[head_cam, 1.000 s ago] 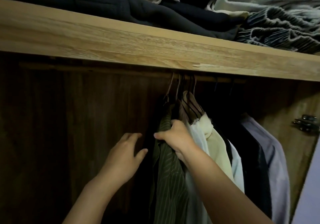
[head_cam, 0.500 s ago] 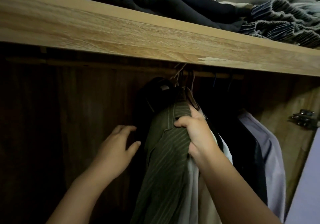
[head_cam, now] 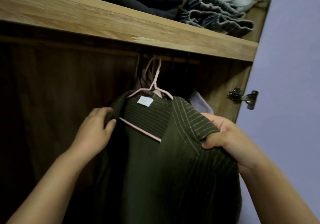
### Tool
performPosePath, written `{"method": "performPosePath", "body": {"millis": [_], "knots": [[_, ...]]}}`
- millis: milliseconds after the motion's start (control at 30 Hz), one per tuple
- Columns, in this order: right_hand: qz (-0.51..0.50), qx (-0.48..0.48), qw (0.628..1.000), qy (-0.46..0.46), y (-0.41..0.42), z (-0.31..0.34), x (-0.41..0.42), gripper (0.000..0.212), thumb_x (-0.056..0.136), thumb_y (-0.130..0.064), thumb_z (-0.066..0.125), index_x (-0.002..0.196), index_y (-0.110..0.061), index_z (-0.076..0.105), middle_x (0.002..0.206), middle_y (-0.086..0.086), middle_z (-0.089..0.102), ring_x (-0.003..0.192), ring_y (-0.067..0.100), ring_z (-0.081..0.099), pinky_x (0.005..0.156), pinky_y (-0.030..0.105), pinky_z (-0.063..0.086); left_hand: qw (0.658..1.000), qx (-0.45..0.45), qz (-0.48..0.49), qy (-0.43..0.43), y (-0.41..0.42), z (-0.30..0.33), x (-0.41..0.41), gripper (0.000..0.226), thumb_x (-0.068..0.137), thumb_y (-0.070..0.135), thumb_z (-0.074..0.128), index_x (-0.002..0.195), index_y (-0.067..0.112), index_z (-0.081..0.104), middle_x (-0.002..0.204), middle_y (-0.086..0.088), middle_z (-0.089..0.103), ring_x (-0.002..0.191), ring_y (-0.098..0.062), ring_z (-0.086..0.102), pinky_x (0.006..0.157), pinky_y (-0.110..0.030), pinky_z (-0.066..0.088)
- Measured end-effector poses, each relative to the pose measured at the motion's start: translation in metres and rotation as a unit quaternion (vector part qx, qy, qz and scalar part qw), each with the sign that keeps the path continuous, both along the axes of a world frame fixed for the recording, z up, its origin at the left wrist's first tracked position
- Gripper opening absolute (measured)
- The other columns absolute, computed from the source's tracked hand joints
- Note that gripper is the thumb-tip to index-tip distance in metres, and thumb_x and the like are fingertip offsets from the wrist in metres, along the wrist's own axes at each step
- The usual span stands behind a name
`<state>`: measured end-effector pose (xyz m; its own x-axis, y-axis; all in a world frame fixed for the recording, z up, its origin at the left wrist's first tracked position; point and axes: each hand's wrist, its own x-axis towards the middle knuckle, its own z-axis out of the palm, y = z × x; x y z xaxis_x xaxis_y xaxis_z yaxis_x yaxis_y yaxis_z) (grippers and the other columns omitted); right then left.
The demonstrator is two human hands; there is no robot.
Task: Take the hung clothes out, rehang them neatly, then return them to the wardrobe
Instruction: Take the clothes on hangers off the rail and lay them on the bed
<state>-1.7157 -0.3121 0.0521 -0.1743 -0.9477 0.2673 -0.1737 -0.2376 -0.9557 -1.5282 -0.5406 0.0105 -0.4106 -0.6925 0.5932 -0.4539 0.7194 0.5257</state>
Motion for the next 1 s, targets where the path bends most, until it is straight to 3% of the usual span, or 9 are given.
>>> {"method": "performPosePath", "body": {"millis": [100,200,267,367,500,600,667,833,1000], "knots": [[-0.010,0.028,0.998,0.050,0.049,-0.005,-0.006,0.044,0.056,0.012,0.049,0.085,-0.014,0.070,0.074,0.006,0.065,0.068,0.016,0.063,0.061,0.023,0.051,1.000,0.013,-0.017,-0.001,0.028,-0.004,-0.016,0.045,0.094,0.018,0.048,0.137,0.008,0.040,0.141,-0.015,0.041,0.128,-0.029,0.040,0.103,-0.034,0.031],[-0.014,0.064,0.995,0.073,0.093,-0.012,-0.015,0.045,0.057,0.010,0.051,0.095,-0.007,0.067,0.078,0.009,0.064,0.071,0.021,0.060,0.061,0.025,0.050,0.999,0.009,-0.045,-0.020,0.050,-0.010,-0.030,0.049,0.097,0.021,0.040,0.144,0.012,0.030,0.150,-0.011,0.029,0.140,-0.024,0.025,0.113,-0.033,0.019],[-0.017,0.084,0.994,0.069,0.124,-0.018,-0.020,0.049,0.056,0.010,0.053,0.097,-0.011,0.069,0.080,0.008,0.067,0.073,0.019,0.062,0.064,0.027,0.050,0.995,0.008,-0.086,-0.056,0.068,-0.014,-0.040,0.044,0.098,0.022,0.038,0.141,0.014,0.037,0.148,-0.008,0.035,0.138,-0.023,0.028,0.113,-0.035,0.020],[-0.013,0.095,0.995,0.020,0.167,-0.026,-0.027,0.050,0.055,0.013,0.053,0.096,-0.009,0.071,0.082,0.010,0.068,0.075,0.020,0.065,0.065,0.028,0.052,0.981,0.054,-0.157,-0.097,0.098,-0.021,-0.051,0.030,0.098,0.024,0.038,0.106,0.015,0.065,0.110,-0.009,0.064,0.105,-0.025,0.056,0.086,-0.034,0.040],[-0.061,0.104,0.993,-0.019,0.219,-0.033,-0.032,0.051,0.053,0.016,0.053,0.093,-0.008,0.073,0.078,0.009,0.069,0.071,0.017,0.066,0.063,0.026,0.052,0.957,0.130,-0.248,-0.077,0.141,-0.028,-0.060,0.034,0.094,0.023,0.045,0.072,0.018,0.070,0.074,0.001,0.069,0.076,-0.017,0.063,0.063,-0.023,0.042],[-0.123,0.123,0.985,0.008,0.253,-0.030,-0.029,0.048,0.052,0.016,0.055,0.090,-0.006,0.073,0.077,0.009,0.070,0.070,0.016,0.066,0.063,0.023,0.052,0.940,0.147,-0.302,-0.066,0.164,-0.028,-0.071,0.030,0.089,0.019,0.055,0.069,0.001,0.069,0.069,-0.021,0.066,0.070,-0.035,0.062,0.066,-0.037,0.046],[-0.183,0.139,0.972,0.054,0.273,-0.025,-0.021,0.043,0.052,0.014,0.059,0.090,-0.003,0.071,0.080,0.013,0.069,0.073,0.020,0.065,0.066,0.025,0.053,0.933,0.140,-0.326,-0.054,0.177,-0.029,-0.082,0.028,0.084,0.022,0.062,0.066,0.002,0.068,0.064,-0.022,0.064,0.067,-0.038,0.061,0.064,-0.042,0.047],[-0.351,0.185,0.887,0.235,0.314,-0.020,0.017,0.048,0.070,0.019,0.058,0.095,-0.020,0.071,0.097,0.001,0.072,0.093,0.013,0.067,0.078,0.018,0.051,0.944,0.026,-0.330,0.009,0.208,-0.032,-0.097,0.039,0.081,0.037,0.062,0.046,0.021,0.057,0.042,0.002,0.053,0.044,-0.007,0.052,0.046,-0.026,0.032],[-0.419,0.195,0.870,0.173,0.348,-0.029,0.076,0.052,0.073,0.013,0.060,0.107,-0.026,0.067,0.106,0.002,0.070,0.102,0.015,0.065,0.085,0.024,0.051,0.915,0.008,-0.404,0.015,0.233,-0.035,-0.107,0.041,0.078,0.046,0.059,0.048,0.020,0.058,0.040,0.006,0.051,0.049,-0.008,0.055,0.044,-0.021,0.030]]}}
